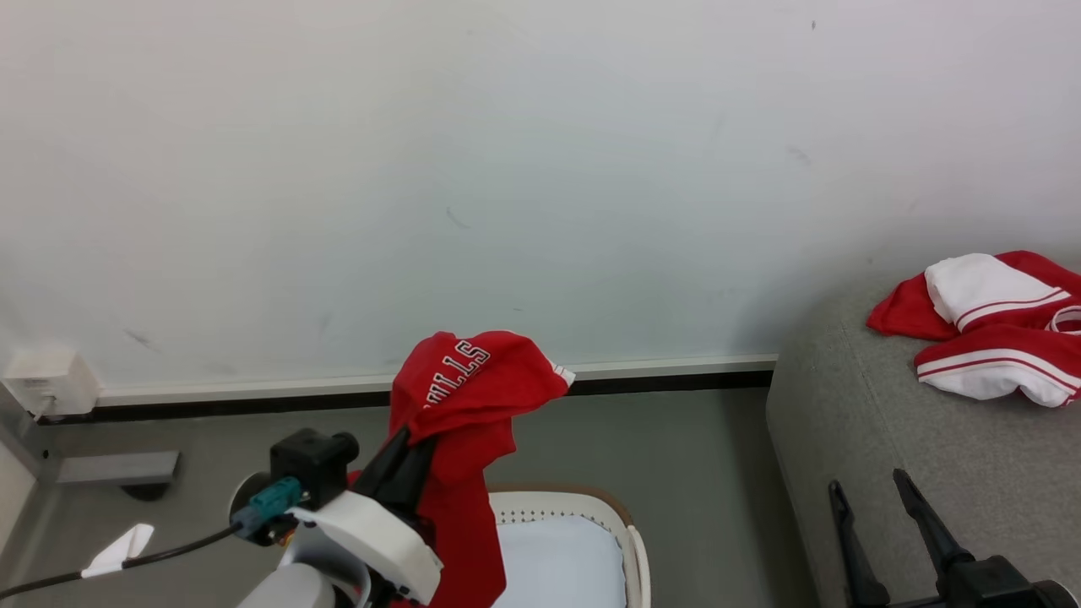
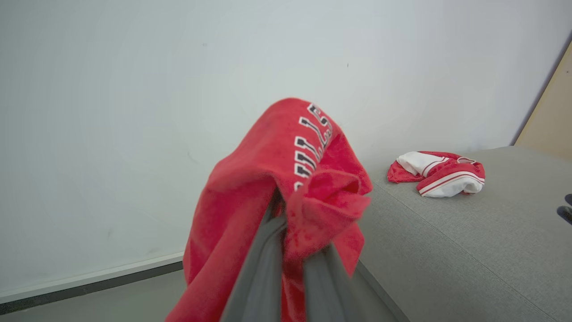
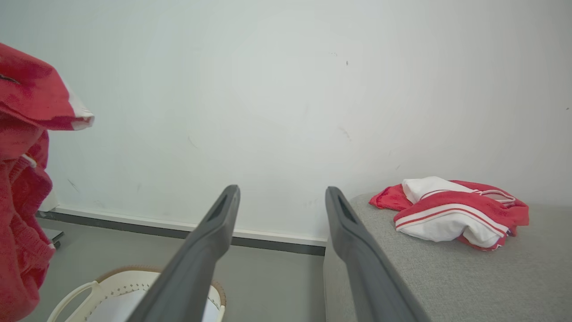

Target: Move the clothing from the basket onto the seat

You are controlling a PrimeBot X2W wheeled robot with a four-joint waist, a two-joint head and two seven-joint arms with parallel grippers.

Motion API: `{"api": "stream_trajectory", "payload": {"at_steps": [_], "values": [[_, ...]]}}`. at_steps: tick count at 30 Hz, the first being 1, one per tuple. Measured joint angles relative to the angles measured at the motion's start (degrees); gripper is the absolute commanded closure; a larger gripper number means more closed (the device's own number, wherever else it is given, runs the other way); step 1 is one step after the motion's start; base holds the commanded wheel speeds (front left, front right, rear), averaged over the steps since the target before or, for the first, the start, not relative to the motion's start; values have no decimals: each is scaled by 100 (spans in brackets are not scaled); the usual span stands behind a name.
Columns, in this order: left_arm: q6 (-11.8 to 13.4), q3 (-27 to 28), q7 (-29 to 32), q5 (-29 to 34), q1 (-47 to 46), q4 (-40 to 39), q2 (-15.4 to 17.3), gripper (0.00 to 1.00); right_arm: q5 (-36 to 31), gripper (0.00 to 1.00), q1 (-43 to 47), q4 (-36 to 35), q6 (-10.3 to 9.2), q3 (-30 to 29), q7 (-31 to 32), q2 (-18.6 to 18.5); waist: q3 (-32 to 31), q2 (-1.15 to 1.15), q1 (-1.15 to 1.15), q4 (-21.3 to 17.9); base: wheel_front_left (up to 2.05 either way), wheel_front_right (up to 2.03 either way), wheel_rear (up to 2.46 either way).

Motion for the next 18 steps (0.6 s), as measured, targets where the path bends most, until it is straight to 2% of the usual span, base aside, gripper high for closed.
{"api": "stream_trajectory", "payload": {"at_steps": [8, 18], "values": [[189, -11, 227, -11, 114, -748, 137, 100, 88, 0, -11, -30, 0, 572, 0, -2, -77, 0, 2, 121, 0, 0, 0], [256, -198, 471, -18, 119, -1541, 85, 100, 556, 0, -614, 12, 0, 2485, 0, -75, -32, 0, 3, 144, 0, 0, 0]]}}
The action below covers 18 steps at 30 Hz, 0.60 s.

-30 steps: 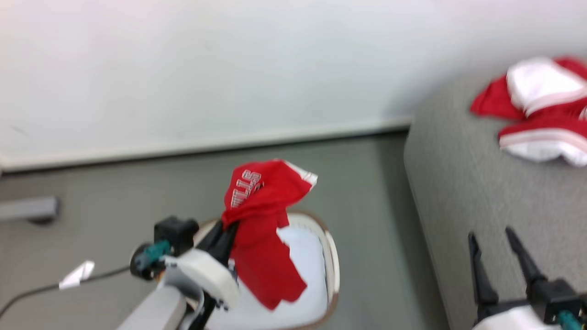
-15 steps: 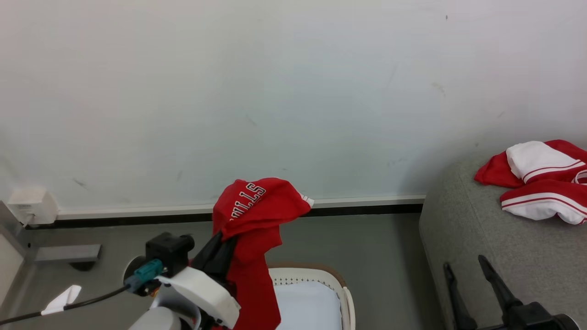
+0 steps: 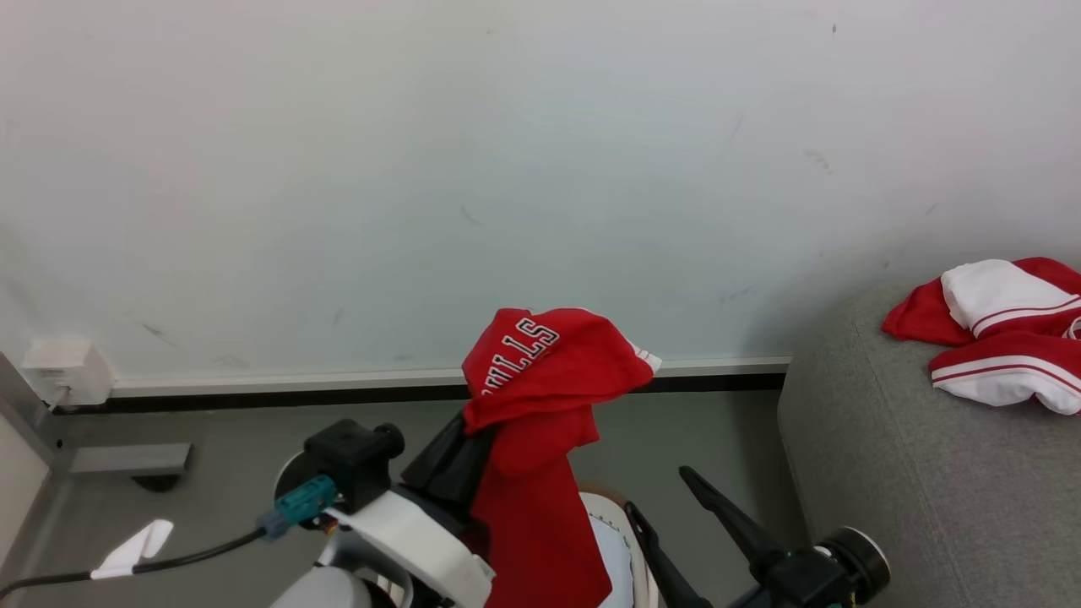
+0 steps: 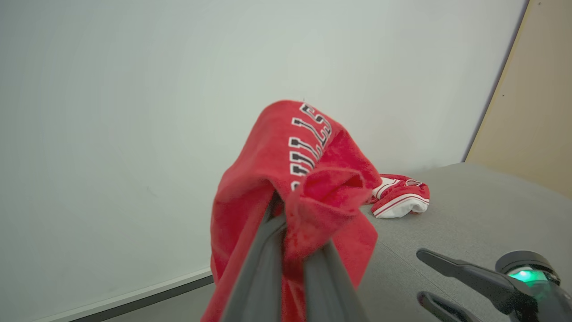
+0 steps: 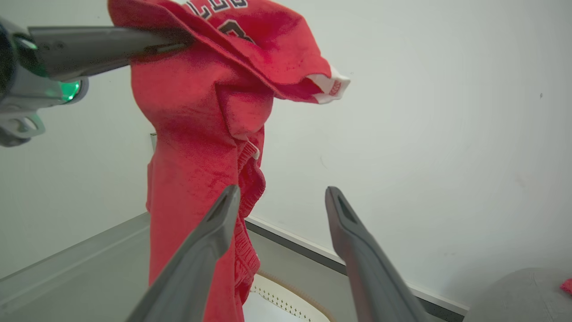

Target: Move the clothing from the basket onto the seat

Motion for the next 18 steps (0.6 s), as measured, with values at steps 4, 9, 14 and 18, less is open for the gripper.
{"api": "stream_trajectory", "payload": {"at_steps": [4, 9, 14, 18], "values": [[-32, -141, 85, -10, -1, -147, -102, 100, 422, 0, -427, 33, 0, 592, 52, -62, 30, 0, 0, -17, 0, 0, 0], [-118, -337, 176, 1, -23, -192, -186, 100, 854, 0, -923, 224, -1, 1117, 100, -168, 63, 0, 0, -10, 0, 0, 0], [-203, -516, 257, 5, -39, -220, -269, 100, 1334, 0, -1227, 459, -1, 1404, 202, -160, 77, 0, 0, 35, 0, 0, 0], [-264, -673, 326, 0, -38, -280, -345, 100, 1590, 0, -1402, 757, -1, 1573, 248, -149, 81, 0, 0, 79, 0, 0, 0]]}}
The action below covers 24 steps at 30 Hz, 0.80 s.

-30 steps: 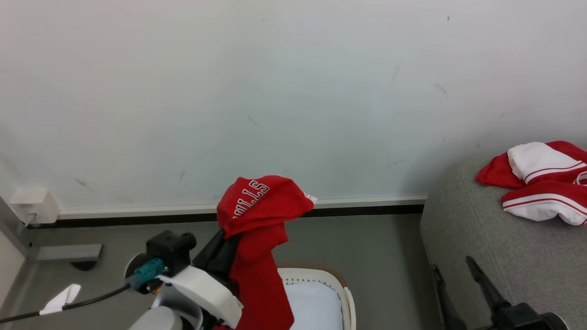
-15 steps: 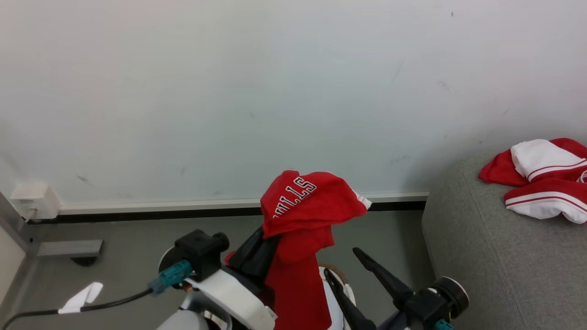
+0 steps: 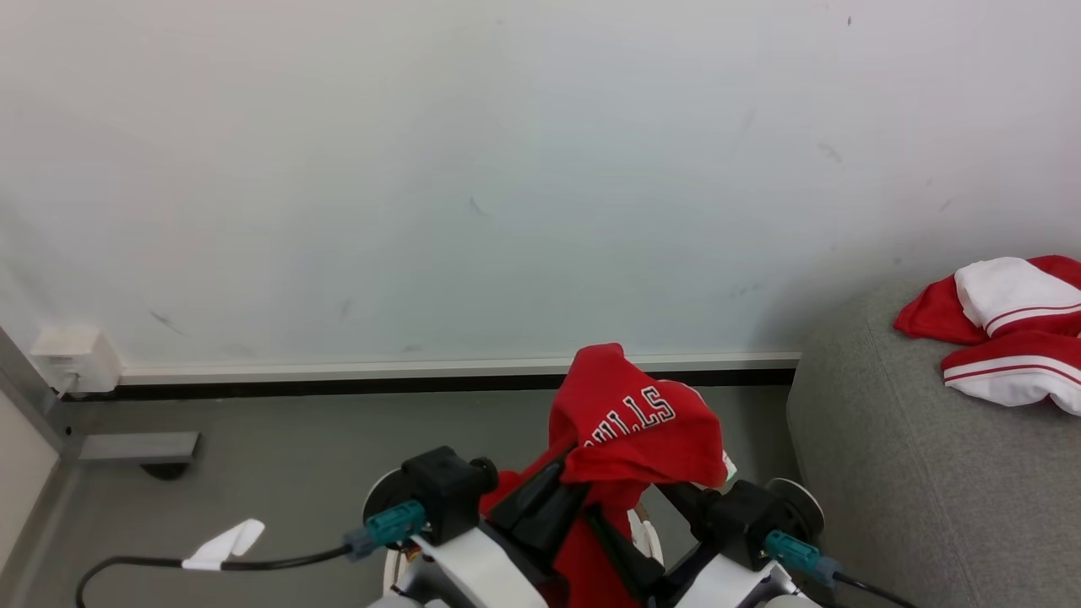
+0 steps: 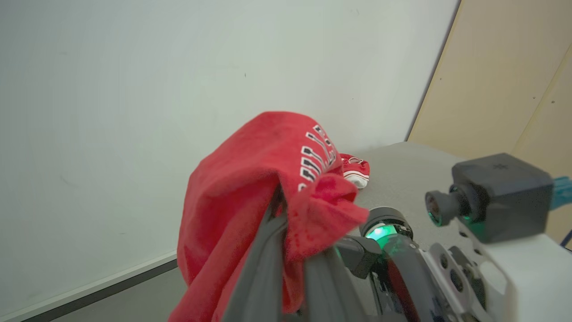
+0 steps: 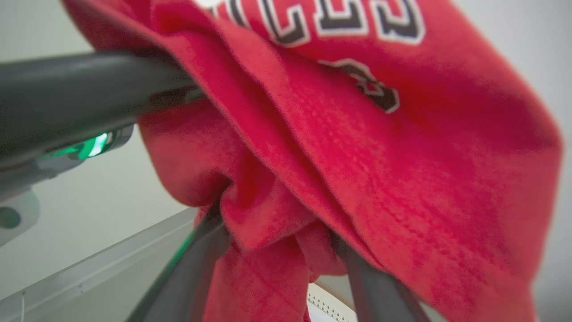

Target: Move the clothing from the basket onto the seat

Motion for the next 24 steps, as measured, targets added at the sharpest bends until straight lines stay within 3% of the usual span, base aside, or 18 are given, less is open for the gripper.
{"api": "stream_trajectory", "payload": {"at_steps": [1, 2, 11, 12, 14, 16, 24], "values": [[-8, -26, 14, -1, 0, -5, -19, 100, 55, 58, -36, 74, 1, 5, -11, 11, -1, 0, 0, 10, 0, 0, 0], [-14, -45, 23, -1, 0, -5, -30, 100, 104, 100, -58, 145, 0, 3, -32, 29, -5, 0, 0, 19, 0, 0, 0], [11, -79, 20, -7, 0, 79, -65, 100, 472, 100, -245, 233, 0, 85, -158, 41, -5, 0, 0, 1, 0, 0, 0], [21, -63, 15, -7, 0, 110, -53, 91, 480, 100, -244, 215, 0, 79, -166, 7, -1, 0, 0, -13, 0, 0, 0], [63, -37, -19, -7, 2, 169, -18, 58, 535, 100, -232, 158, 0, 37, -188, -60, 7, 0, 0, -57, 0, 0, 0], [78, -32, -41, -7, 9, 225, -4, 0, 563, 100, -196, 87, 0, -53, -201, -154, 15, 0, 0, -115, 0, 0, 0], [112, -98, -187, 48, 39, 396, -7, 0, 555, 100, 59, -136, 0, -603, -209, -601, 49, 0, 0, -511, 0, 0, 0]]}}
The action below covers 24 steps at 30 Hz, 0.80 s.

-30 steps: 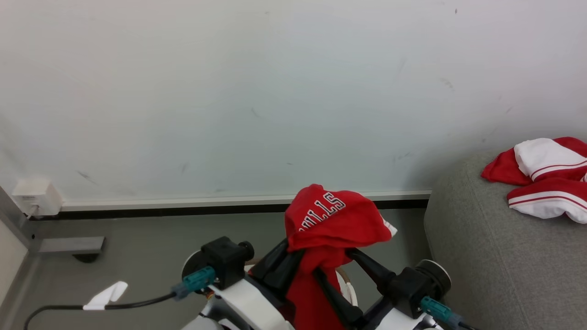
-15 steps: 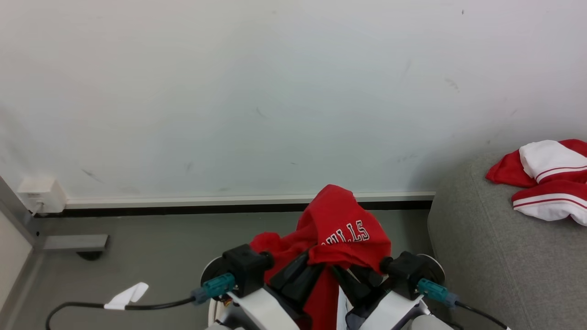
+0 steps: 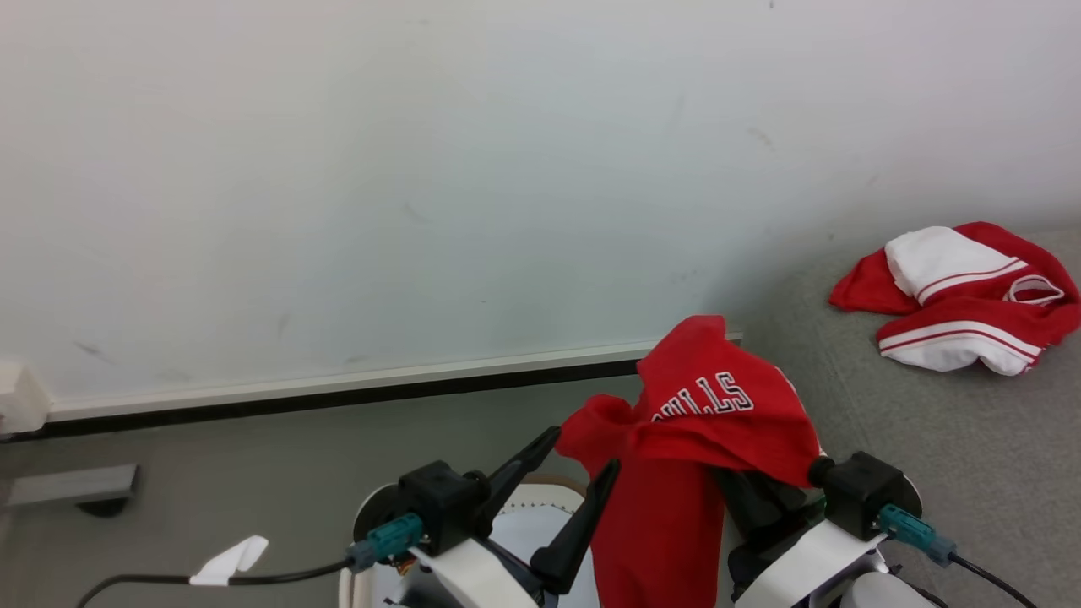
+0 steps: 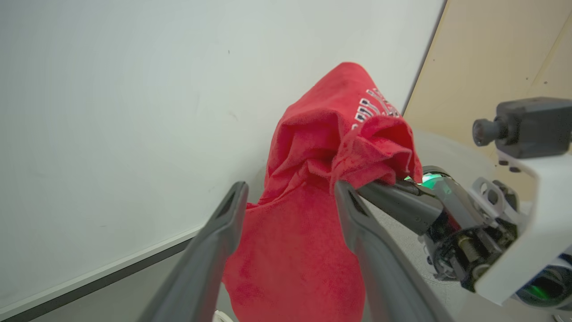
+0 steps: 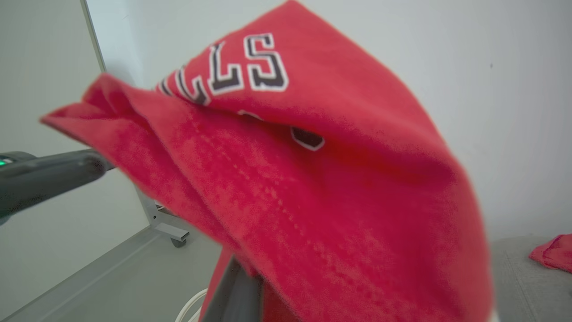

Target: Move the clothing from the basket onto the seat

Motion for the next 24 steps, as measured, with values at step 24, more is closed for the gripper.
{"api": "stream_trajectory", "payload": {"at_steps": [24], "values": [[-116, -154, 3, 259, -427, -91, 85, 0, -566, 100, 226, -1131, 0, -1653, 419, -260, 720, 0, 0, -1414, 0, 0, 0]]}}
